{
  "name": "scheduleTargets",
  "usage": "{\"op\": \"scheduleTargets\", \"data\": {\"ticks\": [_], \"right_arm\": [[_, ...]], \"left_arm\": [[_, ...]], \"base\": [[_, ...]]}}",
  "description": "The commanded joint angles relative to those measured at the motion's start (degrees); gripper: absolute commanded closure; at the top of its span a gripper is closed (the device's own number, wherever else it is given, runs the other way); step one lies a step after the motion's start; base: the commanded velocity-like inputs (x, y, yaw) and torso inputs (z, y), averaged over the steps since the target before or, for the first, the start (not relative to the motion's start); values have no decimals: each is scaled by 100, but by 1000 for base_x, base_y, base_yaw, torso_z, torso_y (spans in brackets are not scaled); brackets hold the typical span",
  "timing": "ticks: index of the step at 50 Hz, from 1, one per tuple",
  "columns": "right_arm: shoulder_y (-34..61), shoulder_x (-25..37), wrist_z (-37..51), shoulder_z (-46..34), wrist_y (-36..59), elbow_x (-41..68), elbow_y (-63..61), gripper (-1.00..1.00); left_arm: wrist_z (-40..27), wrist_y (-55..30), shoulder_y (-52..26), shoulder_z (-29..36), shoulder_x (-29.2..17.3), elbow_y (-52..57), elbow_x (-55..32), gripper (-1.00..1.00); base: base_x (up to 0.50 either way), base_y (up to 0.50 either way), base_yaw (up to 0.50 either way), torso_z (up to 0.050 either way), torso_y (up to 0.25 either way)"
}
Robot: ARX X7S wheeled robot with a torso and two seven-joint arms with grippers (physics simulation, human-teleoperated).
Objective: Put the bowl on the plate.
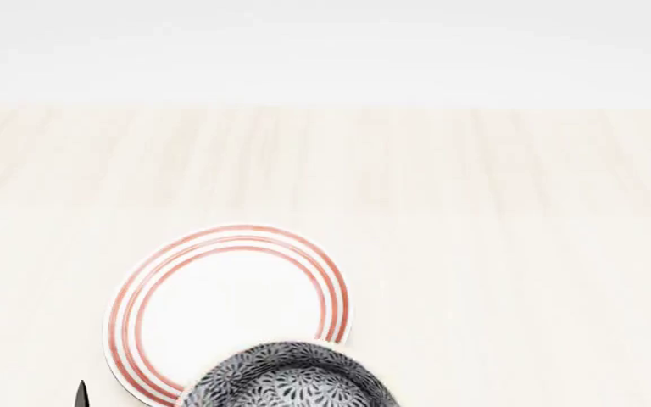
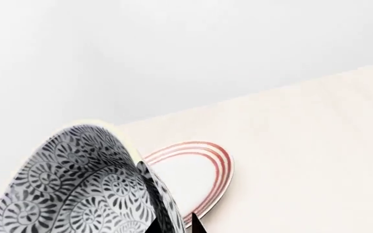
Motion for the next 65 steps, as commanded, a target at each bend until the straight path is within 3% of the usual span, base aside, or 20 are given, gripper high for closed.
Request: {"op": "scheduleTargets", "data": {"ticks": [1, 9, 20, 29, 47, 60, 65], "right_arm": [[1394, -273, -486, -87, 68, 122, 329, 100], [2248, -446, -759, -18, 154, 490, 1018, 100], [3331, -777, -387, 114, 720, 1036, 2219, 100], [4367, -1203, -822, -13, 713, 982, 3890, 100], [5574, -1660, -1573, -178, 688, 896, 6375, 100], [5605, -1683, -1629, -200, 619, 925, 6478, 100], [6075, -1724, -1464, -85, 1423, 1421, 6906, 100]], "left_arm": [[141, -1, 36, -50, 101, 44, 73, -100], [117, -42, 100, -25, 82, 152, 35, -100], [99, -51, 137, 3, 58, 208, -7, -100], [99, -39, 169, -12, 23, 257, -81, -100], [34, 55, 224, -19, -6, 245, -117, -100], [7, 64, 218, 7, -31, 237, -144, -100], [0, 67, 202, 51, -31, 216, -127, -100]], "base": [[0, 0, 0, 0, 0], [0, 0, 0, 0, 0], [0, 0, 0, 0, 0], [0, 0, 0, 0, 0], [0, 0, 0, 0, 0], [0, 0, 0, 0, 0], [0, 0, 0, 0, 3]]}}
